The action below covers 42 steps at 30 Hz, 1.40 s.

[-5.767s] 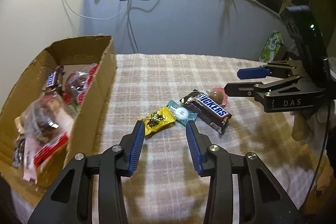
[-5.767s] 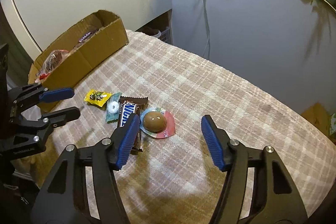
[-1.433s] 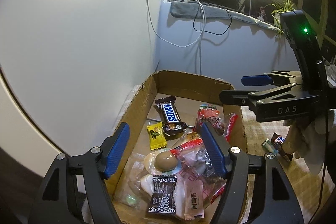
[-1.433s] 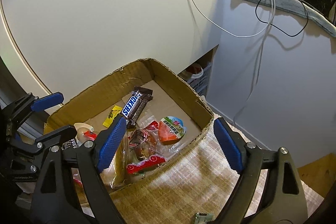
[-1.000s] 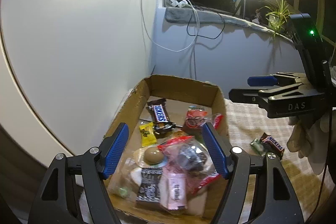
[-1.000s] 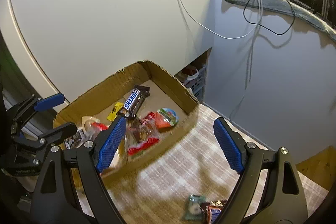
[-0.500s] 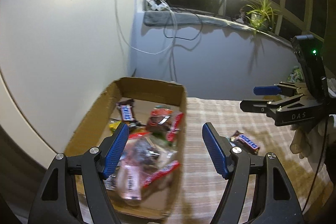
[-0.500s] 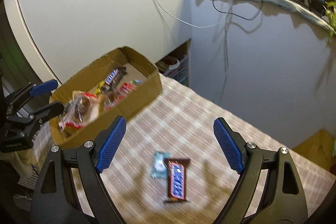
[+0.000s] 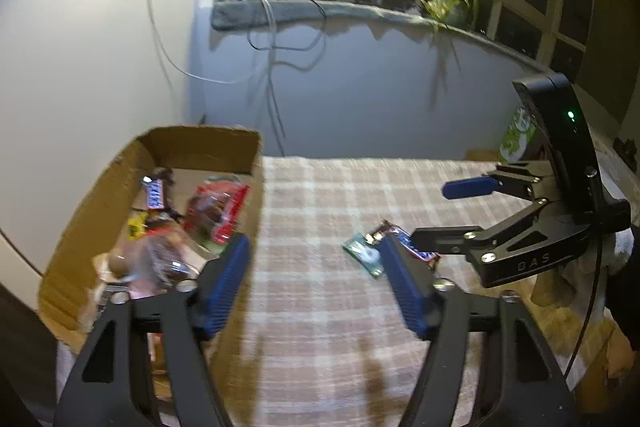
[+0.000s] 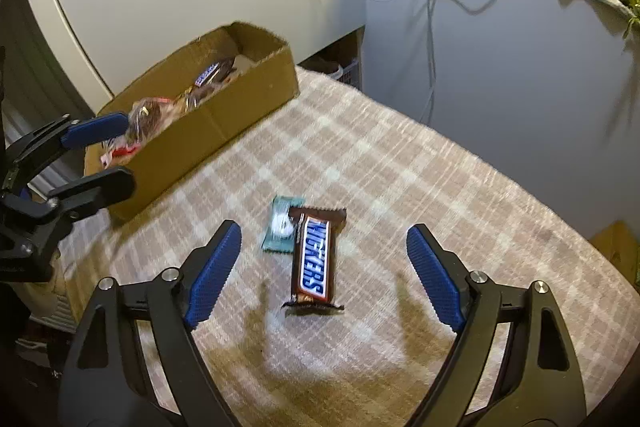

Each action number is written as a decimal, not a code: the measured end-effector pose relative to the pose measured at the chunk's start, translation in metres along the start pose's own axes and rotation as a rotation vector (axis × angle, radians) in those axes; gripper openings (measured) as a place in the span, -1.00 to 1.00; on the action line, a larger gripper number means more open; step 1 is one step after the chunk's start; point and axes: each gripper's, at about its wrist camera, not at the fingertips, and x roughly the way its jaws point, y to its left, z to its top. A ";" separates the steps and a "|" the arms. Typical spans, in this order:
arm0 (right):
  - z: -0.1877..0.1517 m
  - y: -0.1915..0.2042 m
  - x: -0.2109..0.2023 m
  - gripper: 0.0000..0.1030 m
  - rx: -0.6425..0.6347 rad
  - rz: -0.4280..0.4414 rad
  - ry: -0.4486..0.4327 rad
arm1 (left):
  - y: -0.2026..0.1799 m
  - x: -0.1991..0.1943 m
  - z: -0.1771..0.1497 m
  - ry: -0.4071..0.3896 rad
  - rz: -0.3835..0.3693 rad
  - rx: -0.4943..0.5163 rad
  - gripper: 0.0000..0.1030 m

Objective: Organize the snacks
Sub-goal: 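Move both grippers back toward the Snickers bar and teal mint packet, then grasp the Snickers bar with the right gripper while the left gripper grasps the teal mint packet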

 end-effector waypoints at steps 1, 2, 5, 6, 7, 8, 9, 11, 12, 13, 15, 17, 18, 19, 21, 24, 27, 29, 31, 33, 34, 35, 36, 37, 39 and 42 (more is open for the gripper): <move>-0.002 0.001 0.002 0.65 -0.004 0.004 0.004 | -0.002 0.002 -0.001 0.005 -0.004 0.003 0.03; -0.003 0.002 0.004 0.57 -0.006 0.009 0.011 | -0.005 0.004 -0.002 0.013 -0.011 0.005 -0.08; -0.006 0.003 0.013 0.37 -0.014 0.027 0.037 | -0.011 0.012 -0.005 0.042 -0.037 0.009 -0.21; -0.008 0.003 0.016 0.28 -0.017 0.030 0.047 | -0.014 0.015 -0.006 0.051 -0.047 0.011 -0.24; -0.009 0.004 0.019 0.24 -0.020 0.032 0.054 | -0.016 0.018 -0.007 0.060 -0.055 0.012 -0.30; -0.010 0.005 0.022 0.19 -0.021 0.031 0.062 | -0.018 0.021 -0.008 0.070 -0.063 0.013 -0.30; -0.010 0.004 0.025 0.15 -0.021 0.027 0.070 | -0.020 0.024 -0.010 0.078 -0.069 0.014 -0.30; -0.011 0.003 0.029 0.13 -0.018 0.028 0.079 | -0.023 0.031 -0.011 0.096 -0.080 0.009 -0.30; -0.012 0.002 0.032 0.13 -0.014 0.026 0.084 | -0.023 0.035 -0.012 0.107 -0.088 0.003 -0.30; -0.012 0.002 0.034 0.12 -0.012 0.022 0.089 | -0.024 0.039 -0.012 0.116 -0.093 -0.002 -0.30; -0.012 -0.001 0.037 0.06 -0.006 0.015 0.095 | -0.024 0.046 -0.014 0.132 -0.101 -0.013 -0.30; -0.012 -0.004 0.039 -0.04 0.005 0.013 0.101 | -0.023 0.053 -0.014 0.147 -0.108 -0.025 -0.30; -0.012 -0.007 0.040 -0.05 0.011 0.019 0.099 | -0.023 0.056 -0.014 0.154 -0.109 -0.029 -0.30; -0.012 -0.008 0.040 -0.06 0.013 0.021 0.097 | -0.024 0.059 -0.014 0.159 -0.110 -0.031 -0.30; -0.011 -0.009 0.040 -0.10 0.016 0.026 0.093 | -0.024 0.066 -0.014 0.172 -0.110 -0.035 -0.30; -0.011 -0.009 0.040 -0.13 0.007 0.022 0.092 | -0.026 0.076 -0.014 0.192 -0.113 -0.041 -0.31; -0.012 -0.012 0.039 -0.22 0.002 0.007 0.093 | -0.030 0.083 -0.013 0.198 -0.101 -0.037 -0.31; -0.013 -0.015 0.037 -0.23 -0.003 -0.010 0.093 | -0.033 0.087 -0.012 0.203 -0.082 -0.028 -0.30; -0.015 -0.019 0.036 -0.23 -0.006 -0.028 0.093 | -0.036 0.092 -0.011 0.212 -0.068 -0.019 -0.30; -0.017 -0.025 0.033 -0.23 0.000 -0.035 0.091 | -0.039 0.097 -0.010 0.220 -0.052 -0.007 -0.30; -0.018 -0.029 0.032 -0.23 0.007 -0.038 0.090 | -0.040 0.099 -0.010 0.223 -0.050 -0.002 -0.30; -0.019 -0.031 0.031 -0.23 0.010 -0.040 0.089 | -0.042 0.101 -0.010 0.226 -0.044 0.005 -0.30; -0.019 -0.034 0.030 -0.23 0.015 -0.039 0.088 | -0.045 0.104 -0.010 0.229 -0.033 0.015 -0.30; -0.020 -0.035 0.030 -0.23 0.018 -0.039 0.088 | -0.048 0.105 -0.010 0.225 -0.023 0.026 -0.30; -0.020 -0.037 0.028 -0.23 0.022 -0.040 0.087 | -0.051 0.106 -0.009 0.222 -0.012 0.038 -0.30; -0.020 -0.038 0.028 -0.23 0.021 -0.040 0.085 | -0.054 0.109 -0.009 0.215 0.003 0.068 -0.30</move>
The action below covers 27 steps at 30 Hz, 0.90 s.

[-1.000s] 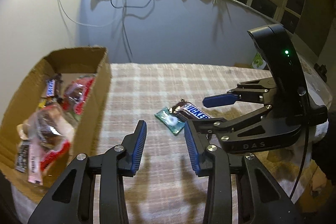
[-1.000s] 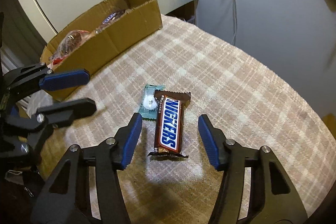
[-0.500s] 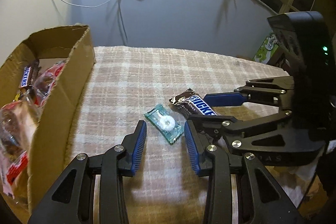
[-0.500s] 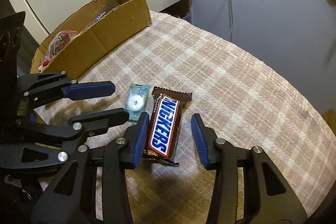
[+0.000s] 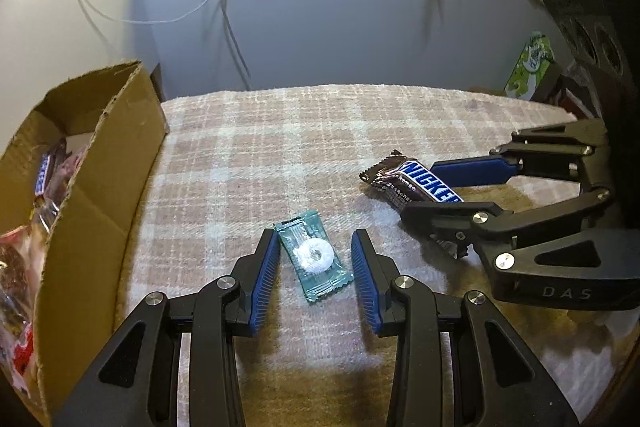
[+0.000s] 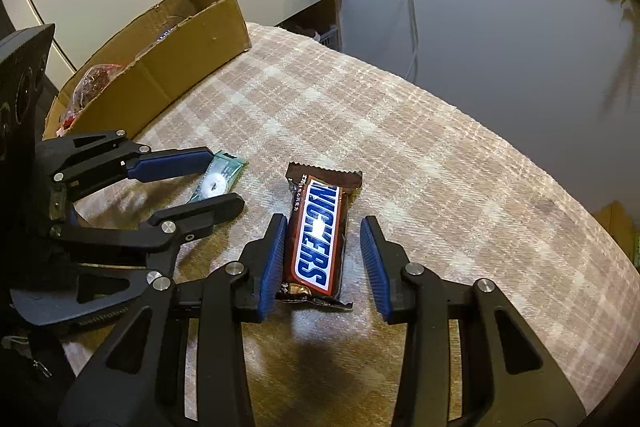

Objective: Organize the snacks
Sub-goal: 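Grasp the Snickers bar with the right gripper while the left gripper grasps the teal mint packet, then carry the Snickers bar and mint packet over the box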

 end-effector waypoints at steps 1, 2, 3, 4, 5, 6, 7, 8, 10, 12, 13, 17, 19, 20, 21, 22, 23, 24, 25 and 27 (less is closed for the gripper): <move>0.000 0.000 0.000 -0.23 -0.002 -0.001 0.000 | -0.002 0.000 0.000 -0.002 0.009 0.013 -0.30; 0.001 0.000 0.001 -0.23 -0.003 -0.002 0.000 | -0.004 0.000 -0.001 -0.007 0.015 0.028 -0.42; 0.002 0.000 0.001 -0.21 -0.002 -0.003 0.001 | -0.007 0.000 -0.001 -0.009 0.015 0.033 -0.50; 0.002 0.001 0.002 -0.19 0.001 -0.002 0.001 | -0.007 0.000 -0.001 -0.010 0.018 0.035 -0.59; 0.003 0.001 0.002 -0.16 0.004 0.002 0.001 | -0.007 0.000 0.000 -0.011 0.017 0.037 -0.59; 0.004 0.001 0.003 -0.16 0.007 0.004 0.001 | -0.006 0.000 0.000 -0.012 0.016 0.039 -0.59; 0.004 0.001 0.004 -0.16 0.007 0.004 0.002 | -0.005 0.000 0.000 -0.012 0.014 0.039 -0.60; 0.005 0.001 0.004 -0.16 0.007 0.005 0.003 | -0.005 -0.001 0.000 -0.013 0.011 0.038 -0.62; 0.006 0.002 0.005 -0.16 0.007 0.004 0.005 | -0.003 -0.003 -0.002 -0.014 0.005 0.035 -0.63; 0.006 0.003 0.005 -0.32 0.007 0.002 0.005 | -0.001 -0.005 -0.003 -0.015 -0.004 0.027 -0.64; 0.006 0.003 0.004 -0.42 0.008 0.003 0.003 | 0.000 -0.007 -0.004 -0.016 -0.007 0.023 -0.64; 0.004 0.004 0.002 -0.41 0.023 0.011 -0.005 | 0.005 -0.014 -0.006 -0.027 -0.018 0.010 -0.64; 0.003 0.004 -0.002 -0.41 0.029 0.011 -0.016 | 0.008 -0.020 -0.007 -0.037 -0.025 0.004 -0.64; 0.003 0.004 -0.005 -0.41 0.031 0.010 -0.022 | 0.009 -0.024 -0.008 -0.044 -0.026 0.002 -0.64; 0.002 0.005 -0.008 -0.41 0.031 0.010 -0.029 | 0.009 -0.026 -0.007 -0.049 -0.027 0.001 -0.64; 0.003 0.007 -0.012 -0.41 0.030 0.008 -0.036 | 0.010 -0.030 -0.007 -0.056 -0.029 -0.003 -0.64; 0.003 0.008 -0.015 -0.42 0.027 0.006 -0.042 | 0.013 -0.036 -0.007 -0.069 -0.031 -0.009 -0.64; 0.004 0.010 -0.020 -0.42 0.021 0.001 -0.051 | 0.014 -0.040 -0.007 -0.078 -0.033 -0.012 -0.64; 0.005 0.013 -0.025 -0.42 0.016 -0.002 -0.060 | 0.015 -0.045 -0.007 -0.088 -0.033 -0.016 -0.64; 0.007 0.018 -0.032 -0.42 0.007 -0.007 -0.077 | 0.019 -0.055 -0.007 -0.110 -0.033 -0.022 -0.64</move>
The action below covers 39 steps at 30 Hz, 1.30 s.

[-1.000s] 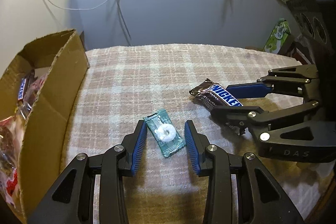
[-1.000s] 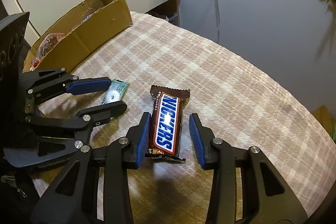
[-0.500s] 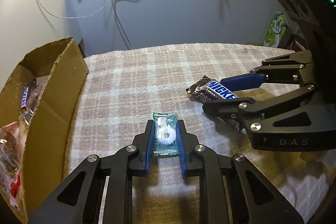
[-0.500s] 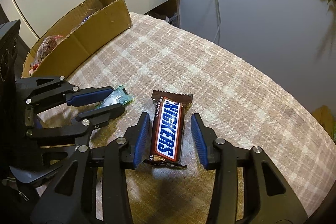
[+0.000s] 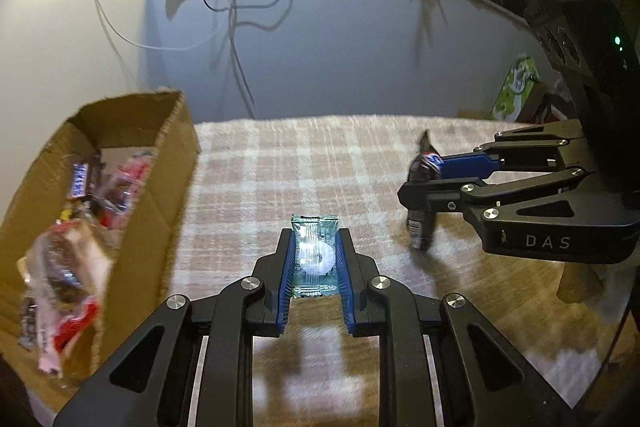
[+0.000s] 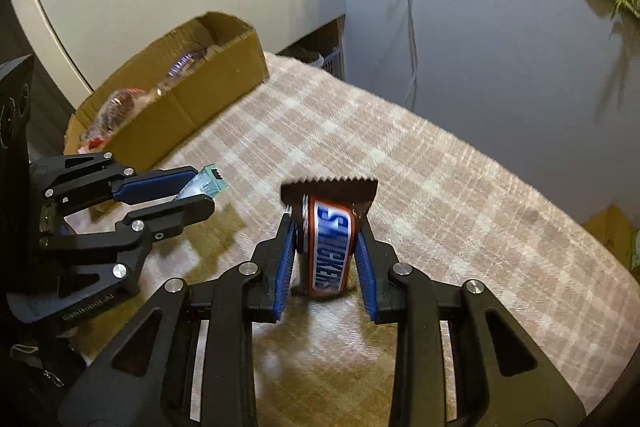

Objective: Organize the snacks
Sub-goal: 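Carry the Snickers bar and mint packet over the box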

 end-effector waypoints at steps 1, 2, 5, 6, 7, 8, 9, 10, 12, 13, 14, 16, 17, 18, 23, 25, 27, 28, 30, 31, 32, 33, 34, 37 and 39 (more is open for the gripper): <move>0.002 0.004 -0.004 -0.43 -0.007 -0.002 -0.011 | 0.002 -0.004 0.000 -0.008 0.001 -0.002 -0.64; 0.004 0.007 -0.007 -0.42 -0.012 -0.002 -0.019 | 0.005 -0.011 0.000 -0.021 0.003 -0.007 -0.64; 0.012 0.018 -0.016 -0.42 -0.025 0.002 -0.045 | 0.012 -0.026 0.001 -0.051 0.008 -0.021 -0.64; 0.015 0.023 -0.019 -0.43 -0.032 0.005 -0.054 | 0.015 -0.031 0.001 -0.062 0.012 -0.025 -0.64; 0.018 0.027 -0.021 -0.43 -0.038 0.008 -0.063 | 0.020 -0.036 0.001 -0.072 0.015 -0.030 -0.64; 0.020 0.032 -0.022 -0.43 -0.042 0.009 -0.069 | 0.024 -0.041 0.000 -0.080 0.018 -0.035 -0.64; 0.023 0.037 -0.024 -0.43 -0.048 0.013 -0.076 | 0.029 -0.046 0.000 -0.090 0.024 -0.040 -0.64; 0.026 0.043 -0.026 -0.43 -0.054 0.016 -0.084 | 0.033 -0.050 -0.001 -0.097 0.029 -0.045 -0.64; 0.033 0.054 -0.027 -0.42 -0.068 0.022 -0.094 | 0.043 -0.058 -0.003 -0.111 0.040 -0.060 -0.64; 0.036 0.060 -0.027 -0.43 -0.076 0.025 -0.098 | 0.048 -0.062 -0.004 -0.118 0.046 -0.069 -0.64; 0.038 0.064 -0.027 -0.43 -0.081 0.028 -0.101 | 0.055 -0.067 -0.005 -0.126 0.054 -0.078 -0.64; 0.046 0.076 -0.027 -0.42 -0.097 0.035 -0.111 | 0.064 -0.075 -0.008 -0.136 0.067 -0.094 -0.64; 0.049 0.082 -0.027 -0.43 -0.104 0.040 -0.116 | 0.071 -0.079 -0.010 -0.142 0.074 -0.105 -0.64; 0.053 0.088 -0.026 -0.43 -0.110 0.045 -0.121 | 0.075 -0.083 -0.011 -0.147 0.082 -0.112 -0.64; 0.072 0.112 -0.022 -0.42 -0.133 0.067 -0.140 | 0.101 -0.098 -0.018 -0.164 0.118 -0.146 -0.64; 0.079 0.120 -0.018 -0.43 -0.142 0.074 -0.144 | 0.110 -0.103 -0.020 -0.170 0.133 -0.158 -0.64; 0.086 0.127 -0.015 -0.43 -0.148 0.083 -0.147 | 0.119 -0.107 -0.022 -0.177 0.145 -0.171 -0.64; 0.090 0.131 -0.013 -0.43 -0.149 0.091 -0.148 | 0.123 -0.110 -0.023 -0.180 0.152 -0.176 -0.64; 0.097 0.136 -0.008 -0.42 -0.153 0.107 -0.146 | 0.131 -0.112 -0.025 -0.184 0.162 -0.187 -0.64; 0.101 0.139 -0.005 -0.43 -0.155 0.111 -0.146 | 0.134 -0.113 -0.025 -0.185 0.166 -0.192 -0.64; 0.104 0.141 -0.002 -0.43 -0.157 0.114 -0.145 | 0.138 -0.114 -0.026 -0.187 0.171 -0.195 -0.64; 0.108 0.144 0.001 -0.43 -0.160 0.117 -0.143 | 0.142 -0.115 -0.026 -0.188 0.175 -0.198 -0.64; 0.111 0.147 0.004 -0.43 -0.163 0.121 -0.141 | 0.145 -0.115 -0.026 -0.190 0.178 -0.201 -0.64; 0.120 0.154 0.014 -0.42 -0.171 0.135 -0.129 | 0.154 -0.116 -0.026 -0.193 0.187 -0.210 -0.64; 0.126 0.159 0.023 -0.42 -0.180 0.134 -0.121 | 0.159 -0.115 -0.027 -0.193 0.191 -0.217 -0.64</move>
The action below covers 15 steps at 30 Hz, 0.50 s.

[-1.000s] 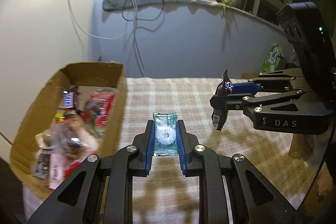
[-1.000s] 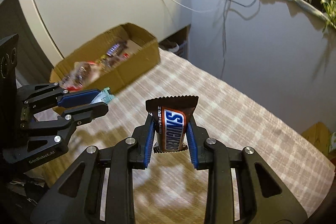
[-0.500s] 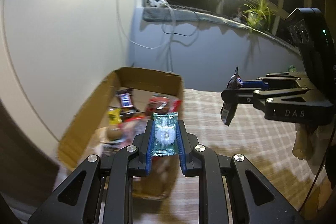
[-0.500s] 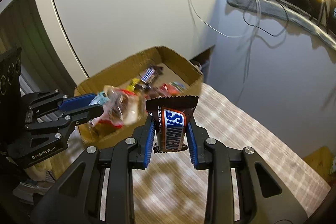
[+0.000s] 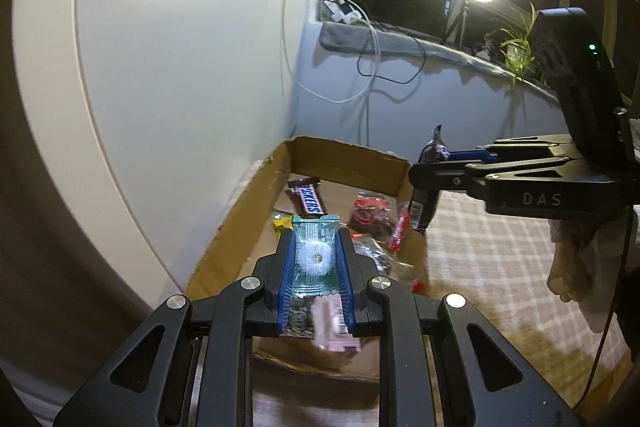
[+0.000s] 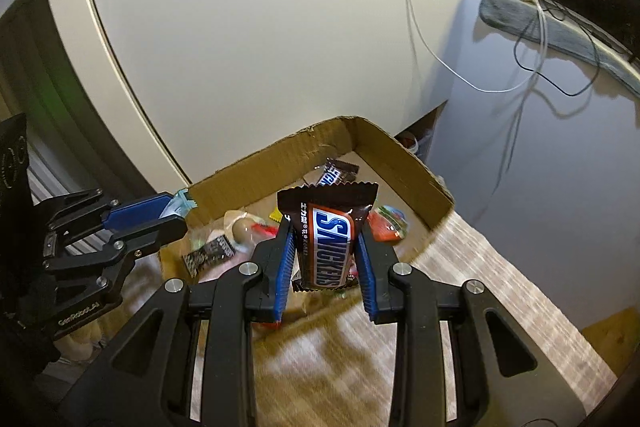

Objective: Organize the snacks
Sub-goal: 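Carry the Snickers bar and mint packet over the box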

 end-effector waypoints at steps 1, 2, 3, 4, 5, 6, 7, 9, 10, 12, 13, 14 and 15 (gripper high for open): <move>0.003 0.001 0.004 -0.43 -0.002 0.002 0.005 | 0.001 0.000 -0.001 0.000 0.003 -0.002 -0.64; 0.005 0.001 0.009 -0.42 -0.002 0.003 0.009 | 0.003 0.001 -0.001 0.001 0.005 -0.004 -0.64; 0.006 0.001 0.014 -0.42 -0.003 0.005 0.015 | 0.006 0.002 0.000 0.002 0.007 -0.008 -0.64; 0.008 0.001 0.018 -0.42 -0.004 0.006 0.020 | 0.008 0.003 0.000 0.003 0.006 -0.011 -0.64; 0.008 0.001 0.022 -0.42 -0.005 0.006 0.025 | 0.009 0.004 0.000 0.005 0.008 -0.012 -0.64; 0.009 0.001 0.026 -0.42 -0.005 0.006 0.031 | 0.011 0.005 0.000 0.005 0.009 -0.013 -0.64; 0.010 0.000 0.029 -0.42 -0.005 0.006 0.036 | 0.012 0.006 0.001 0.005 0.011 -0.015 -0.64; 0.011 -0.002 0.035 -0.42 -0.003 0.007 0.045 | 0.015 0.008 0.001 0.006 0.011 -0.020 -0.64; 0.012 -0.003 0.038 -0.42 -0.001 0.008 0.049 | 0.016 0.009 0.002 0.007 0.011 -0.021 -0.64; 0.013 -0.005 0.042 -0.42 -0.001 0.013 0.059 | 0.017 0.010 0.002 0.009 0.012 -0.022 -0.64; 0.013 -0.005 0.044 -0.42 -0.002 0.012 0.063 | 0.018 0.011 0.002 0.011 0.012 -0.023 -0.64; 0.014 -0.005 0.045 -0.42 -0.003 0.010 0.064 | 0.018 0.011 0.002 0.012 0.012 -0.024 -0.64; 0.014 -0.006 0.047 -0.42 -0.003 0.011 0.067 | 0.018 0.013 0.002 0.013 0.013 -0.025 -0.64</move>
